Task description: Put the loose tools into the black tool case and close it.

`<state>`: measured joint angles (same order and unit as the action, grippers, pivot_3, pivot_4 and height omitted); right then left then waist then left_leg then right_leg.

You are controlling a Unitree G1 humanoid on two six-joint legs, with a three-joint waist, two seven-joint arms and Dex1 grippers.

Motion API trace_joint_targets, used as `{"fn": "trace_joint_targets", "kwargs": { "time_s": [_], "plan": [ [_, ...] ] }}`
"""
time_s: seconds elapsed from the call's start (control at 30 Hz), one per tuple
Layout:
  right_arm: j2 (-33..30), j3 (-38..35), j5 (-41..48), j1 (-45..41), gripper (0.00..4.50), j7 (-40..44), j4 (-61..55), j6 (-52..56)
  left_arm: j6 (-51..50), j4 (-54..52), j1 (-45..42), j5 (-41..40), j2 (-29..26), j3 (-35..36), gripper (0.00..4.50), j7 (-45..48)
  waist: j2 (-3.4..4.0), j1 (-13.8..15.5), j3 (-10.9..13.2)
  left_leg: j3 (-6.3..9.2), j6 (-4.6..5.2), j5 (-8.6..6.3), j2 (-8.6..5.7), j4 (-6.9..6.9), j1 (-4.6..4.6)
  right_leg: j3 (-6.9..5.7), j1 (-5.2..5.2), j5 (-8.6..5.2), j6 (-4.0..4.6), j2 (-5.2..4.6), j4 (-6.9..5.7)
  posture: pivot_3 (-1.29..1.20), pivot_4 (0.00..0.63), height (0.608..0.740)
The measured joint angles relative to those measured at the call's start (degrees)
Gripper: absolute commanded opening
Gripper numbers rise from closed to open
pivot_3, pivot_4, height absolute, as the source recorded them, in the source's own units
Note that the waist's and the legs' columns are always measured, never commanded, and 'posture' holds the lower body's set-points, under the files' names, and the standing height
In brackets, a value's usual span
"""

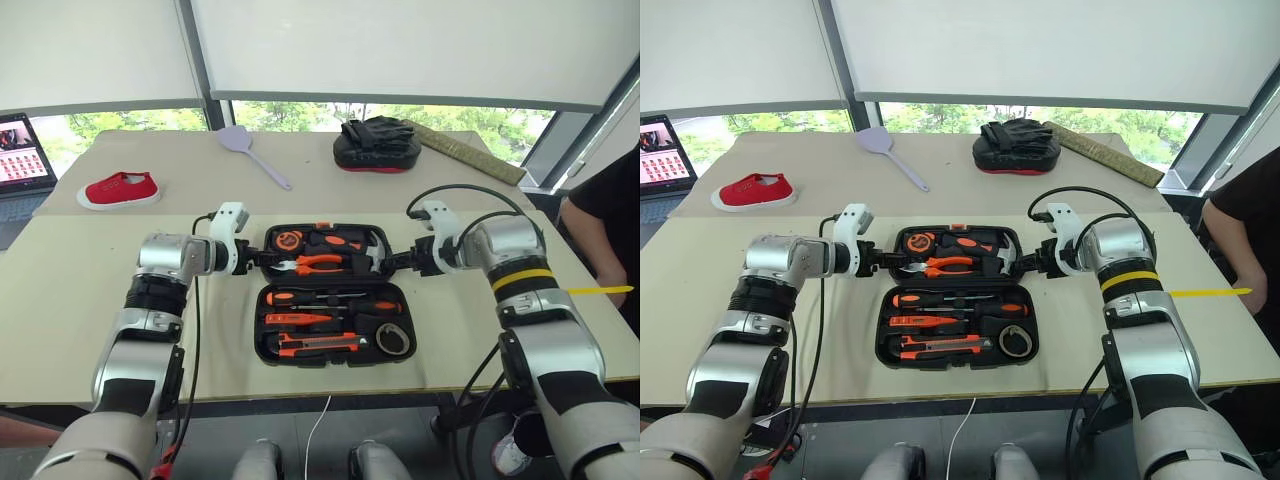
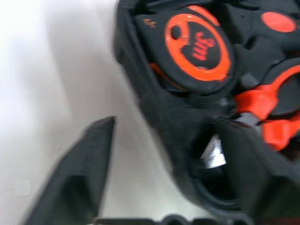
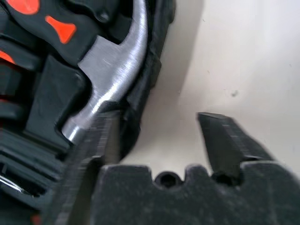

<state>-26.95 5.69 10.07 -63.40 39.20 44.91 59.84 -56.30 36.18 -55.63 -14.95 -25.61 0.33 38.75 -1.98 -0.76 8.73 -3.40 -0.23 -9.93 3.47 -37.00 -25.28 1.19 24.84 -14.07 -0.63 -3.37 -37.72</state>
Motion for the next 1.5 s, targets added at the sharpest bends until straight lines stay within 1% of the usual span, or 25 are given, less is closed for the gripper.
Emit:
{"fn": "trace_joint_targets", "kwargs": {
  "time_s": [0.1, 0.17, 0.2, 0.23, 0.33, 0.43, 0.53, 0.6, 0.77, 0.87, 0.97, 1.0, 1.03, 1.1, 1.13, 1.2, 1.23, 1.27, 1.3, 1.4, 1.5],
  "plan": [
    [0.43, -0.61, 0.24, -0.54, 0.73, -0.14, 1.07, -0.13, 0.08, -0.02, 0.00, -0.43, 0.37, 0.99, 1.37, -0.59, 0.00, 0.03, 0.00, 0.05, -0.01, 0.08, -0.05, -0.03, 0.06, 0.00, -0.08, 0.01, 0.01, -0.02, -0.08, 0.00, 0.150, 0.740],
    [0.89, -1.42, 0.46, -0.64, 0.01, -0.14, 1.40, -0.13, 0.58, -0.02, 0.00, -0.47, 0.51, 1.92, 0.56, -1.71, 0.00, 0.06, 0.00, 0.11, 0.00, 0.11, -0.09, -0.04, 0.11, 0.00, -0.16, 0.01, 0.01, -0.03, -0.12, 0.00, 0.150, 0.740],
    [0.90, -1.78, 0.56, -0.66, 0.00, -0.14, 1.61, -0.13, 0.68, -0.01, 0.00, -0.51, 0.52, 2.17, 0.23, -1.99, 0.00, 0.08, 0.00, 0.13, 0.00, 0.12, -0.10, -0.05, 0.11, 0.00, -0.19, 0.01, 0.00, -0.03, -0.11, 0.00, 0.150, 0.740],
    [0.90, -2.30, 0.67, -0.65, 0.00, -0.15, 1.87, -0.13, 0.48, 0.00, 0.01, -0.87, 0.58, 2.85, 0.04, -2.30, 0.00, 0.08, 0.00, 0.16, 0.00, 0.12, -0.13, -0.07, 0.15, 0.00, -0.25, 0.01, 0.00, -0.04, -0.10, 0.00, 0.150, 0.740],
    [0.90, -3.72, 1.42, 0.00, 0.00, -0.28, 1.61, -0.14, 0.26, -0.20, 0.25, -1.18, 0.65, 3.60, 0.04, -2.54, 0.00, 0.02, 0.00, 0.19, 0.00, 0.13, -0.13, -0.07, 0.15, 0.00, -0.25, 0.01, -0.01, -0.03, -0.11, 0.00, 0.150, 0.740],
    [0.86, -5.19, 2.48, 3.52, 0.00, -0.21, -3.27, -1.27, 1.19, -2.40, 2.55, -2.58, 0.83, 5.57, 0.04, -2.45, 0.00, -0.16, 0.00, 0.22, 0.00, 0.13, -0.12, -0.04, 0.15, 0.00, -0.25, 0.01, -0.01, -0.03, -0.10, 0.00, 0.150, 0.740],
    [0.80, -6.10, 2.96, 8.86, 0.00, 0.35, -10.05, -6.11, 4.65, -4.95, 5.68, -3.72, 1.31, 7.50, 0.04, -1.85, 0.00, -0.17, 0.00, 0.24, 0.00, 0.13, -0.12, -0.04, 0.14, 0.01, -0.26, 0.01, -0.01, -0.03, -0.07, 0.00, 0.150, 0.740],
    [0.71, -6.22, 2.96, 12.77, 0.00, 0.87, -14.64, -11.19, 8.92, -7.63, 8.80, -4.31, 1.30, 7.98, 0.04, -0.43, 0.00, -0.16, 0.00, 0.23, 0.00, 0.13, -0.12, -0.02, 0.13, 0.01, -0.26, 0.01, -0.01, -0.03, -0.02, 0.00, 0.150, 0.740],
    [-0.75, -6.84, 2.45, 24.28, 0.00, 2.52, -28.14, -26.99, 24.50, -15.19, 18.46, -5.66, 1.19, 9.48, 0.04, 6.85, 0.01, -0.03, 0.02, 0.20, -0.01, 0.11, -0.13, 0.12, 0.04, 0.01, -0.23, 0.01, -0.02, -0.05, 0.20, 0.00, 0.150, 0.740],
    [-2.74, -6.91, 0.68, 33.24, 0.00, 3.50, -36.69, -42.70, 34.51, -20.24, 25.22, -6.92, 1.18, 10.89, 0.04, 10.70, 0.01, 0.06, 0.02, 0.19, 0.03, 0.04, -0.12, 0.16, 0.03, 0.02, -0.24, -0.01, -0.05, -0.05, 0.32, 0.00, 0.150, 0.740],
    [-3.67, -6.90, -2.43, 39.57, 0.00, 2.95, -39.98, -56.63, 44.33, -22.82, 30.14, -6.51, 0.45, 10.77, 0.04, 14.13, 0.01, -0.05, 0.02, 0.16, 0.04, 0.04, -0.10, 0.15, 0.11, 0.02, -0.38, 0.00, -0.05, -0.05, 0.44, 0.00, 0.150, 0.740],
    [-3.98, -6.90, -3.32, 40.98, 0.00, 2.64, -40.28, -59.80, 46.98, -23.25, 31.27, -6.23, 0.14, 10.67, 0.04, 15.26, 0.01, -0.09, 0.02, 0.16, 0.04, 0.04, -0.10, 0.16, 0.13, 0.01, -0.42, 0.00, -0.05, -0.04, 0.47, 0.00, 0.150, 0.740],
    [-5.40, -6.76, -6.10, 44.40, 0.00, 1.80, -40.64, -67.94, 52.01, -24.45, 33.56, -5.57, -0.03, 10.46, 0.04, 17.14, 0.02, 0.00, 0.01, 0.16, 0.06, 0.03, -0.10, 0.17, 0.15, 0.00, -0.46, -0.01, -0.05, -0.05, 0.54, 0.00, 0.150, 0.740],
    [-8.05, -6.33, -10.52, 48.80, 0.00, 0.95, -40.00, -80.10, 57.75, -25.33, 36.75, -5.56, -0.07, 10.45, 0.04, 19.29, 0.02, -0.02, 0.01, 0.12, 0.09, 0.00, -0.09, 0.17, 0.21, 0.01, -0.54, -0.01, -0.07, -0.06, 0.60, 0.00, 0.150, 0.740],
    [-8.81, -6.15, -11.99, 49.79, 0.00, 0.65, -39.44, -83.96, 59.26, -25.38, 37.34, -5.52, -0.15, 10.45, 0.04, 19.72, 0.02, -0.12, 0.01, 0.10, 0.09, 0.00, -0.08, 0.17, 0.24, 0.03, -0.54, -0.01, -0.07, -0.05, 0.61, 0.00, 0.150, 0.740],
    [-10.76, -5.52, -18.59, 52.62, 0.00, -3.47, -37.39, -95.03, 65.69, -25.46, 40.10, -4.23, -2.20, 9.71, 0.04, 21.74, 0.02, -0.41, 0.01, 0.02, 0.10, 0.00, -0.04, 0.19, 0.48, 0.19, -0.65, -0.01, -0.06, 0.01, 0.60, 0.00, 0.150, 0.740],
    [-11.38, -5.13, -20.67, 53.80, 0.00, -4.89, -36.68, -98.58, 67.70, -25.82, 41.37, -4.02, -2.97, 9.61, 0.04, 22.70, 0.02, -0.52, 0.01, -0.04, 0.09, 0.00, -0.04, 0.29, 0.65, 0.24, -0.76, -0.04, -0.05, 0.01, 0.61, 0.00, 0.150, 0.740],
    [-11.77, -4.92, -22.44, 55.18, 0.00, -7.01, -35.70, -102.60, 69.46, -26.17, 43.12, -4.12, -3.76, 9.58, 0.72, 23.73, 0.02, -0.60, 0.01, -0.15, 0.09, -0.02, -0.01, 0.37, 0.87, 0.36, -0.86, -0.06, -0.03, 0.01, 0.60, 0.00, 0.150, 0.740],
    [-11.88, -4.88, -23.15, 55.96, 0.75, -8.02, -34.92, -104.88, 70.03, -26.15, 44.26, -4.16, -4.40, 9.64, 0.95, 24.38, 0.02, -0.62, 0.01, -0.21, 0.09, -0.02, 0.00, 0.41, 1.02, 0.43, -0.96, -0.07, -0.03, 0.02, 0.60, 0.00, 0.150, 0.740],
    [-13.77, -4.82, -23.80, 58.53, 1.70, -8.37, -32.04, -106.40, 70.13, -23.98, 47.59, -4.15, -6.67, 10.28, 2.12, 24.85, -0.05, -0.39, 0.05, -0.28, 0.07, 0.00, 0.04, 0.40, 1.08, 0.47, -0.99, -0.14, -0.20, 0.02, 0.60, 0.00, 0.150, 0.740],
    [-13.98, -4.69, -23.91, 59.70, 2.73, -9.01, -31.49, -106.42, 70.15, -22.85, 48.98, -4.13, -8.26, 10.81, 3.23, 24.52, -0.06, 0.00, 0.05, -0.35, 0.07, 0.01, 0.04, 0.32, 1.06, 0.54, -0.96, -0.13, -0.21, -0.02, 0.59, 0.00, 0.150, 0.740]
  ]
}}
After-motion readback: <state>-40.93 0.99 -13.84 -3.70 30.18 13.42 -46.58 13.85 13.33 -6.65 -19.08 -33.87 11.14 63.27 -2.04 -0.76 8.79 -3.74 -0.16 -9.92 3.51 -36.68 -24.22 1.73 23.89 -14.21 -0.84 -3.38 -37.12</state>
